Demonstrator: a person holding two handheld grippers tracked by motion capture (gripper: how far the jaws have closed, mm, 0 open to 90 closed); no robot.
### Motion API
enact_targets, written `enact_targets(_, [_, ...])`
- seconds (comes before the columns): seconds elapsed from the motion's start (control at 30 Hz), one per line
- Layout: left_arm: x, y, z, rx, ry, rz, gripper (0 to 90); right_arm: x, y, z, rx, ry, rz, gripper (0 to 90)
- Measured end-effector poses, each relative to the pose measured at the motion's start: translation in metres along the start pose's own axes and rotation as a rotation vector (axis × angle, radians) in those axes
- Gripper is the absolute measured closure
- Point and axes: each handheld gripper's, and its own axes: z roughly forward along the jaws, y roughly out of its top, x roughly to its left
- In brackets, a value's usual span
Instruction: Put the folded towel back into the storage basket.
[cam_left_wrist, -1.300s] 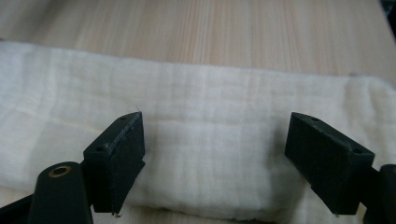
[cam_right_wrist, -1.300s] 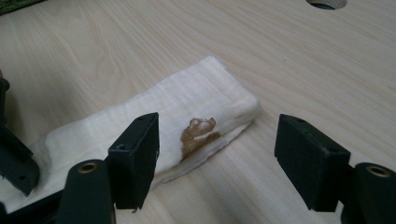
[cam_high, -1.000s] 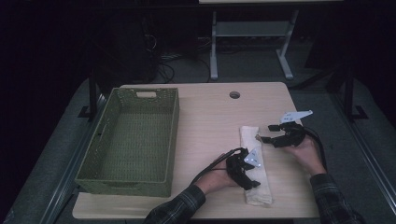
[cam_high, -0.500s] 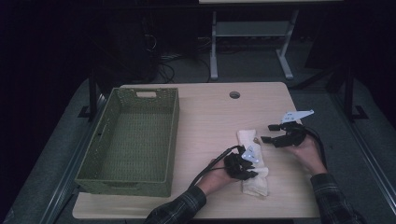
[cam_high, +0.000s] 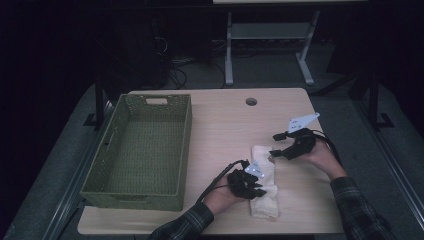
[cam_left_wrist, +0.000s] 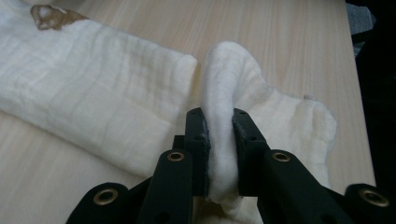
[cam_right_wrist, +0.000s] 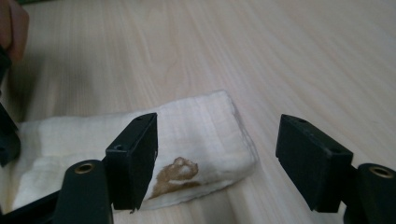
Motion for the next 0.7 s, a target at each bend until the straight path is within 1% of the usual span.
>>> enact_targets(0.07, [-0.002, -0.003, -0.001, 0.003, 0.002, -0.007, 78.2, -0.003, 0.007, 0.010, 0.047, 0.022, -0.042, 29.4])
enact_targets(0.17, [-0.001, -0.004, -0.001, 0.004, 0.006, -0.003, 78.0, -0.006, 0.016, 0.024, 0.090, 0.039, -0.062, 30.0])
enact_targets(0.23, [-0.002, -0.004, 0.001, 0.013, 0.011, 0.000, 78.0, -0.008, 0.019, 0.030, 0.110, 0.052, -0.071, 30.1])
enact_targets(0.27, [-0.003, -0.005, 0.002, 0.018, 0.009, -0.005, 77.9, -0.009, 0.020, 0.033, 0.117, 0.055, -0.076, 30.1])
enact_targets(0.3, [-0.003, -0.005, 0.002, 0.023, 0.009, -0.002, 77.9, -0.010, 0.022, 0.038, 0.128, 0.068, -0.084, 30.3])
enact_targets(0.37, [-0.002, -0.005, 0.002, 0.028, 0.008, 0.000, 77.9, -0.011, 0.023, 0.045, 0.156, 0.077, -0.094, 30.9])
enact_targets(0.43, [-0.001, -0.005, 0.002, 0.024, 0.007, 0.000, 77.9, -0.013, 0.022, 0.050, 0.171, 0.082, -0.090, 31.7])
enact_targets(0.5, [-0.002, -0.005, 0.002, 0.022, 0.006, -0.006, 77.9, -0.015, 0.021, 0.053, 0.178, 0.096, -0.086, 32.5])
enact_targets(0.53, [-0.002, -0.005, 0.003, 0.020, 0.006, -0.007, 77.9, -0.017, 0.021, 0.055, 0.185, 0.096, -0.100, 33.1])
enact_targets(0.6, [-0.002, -0.005, 0.002, 0.025, 0.007, -0.004, 77.9, -0.016, 0.019, 0.057, 0.193, 0.107, -0.097, 35.2])
enact_targets(0.7, [-0.002, -0.006, 0.003, 0.017, 0.009, -0.006, 77.9, -0.014, 0.017, 0.059, 0.203, 0.110, -0.107, 38.2])
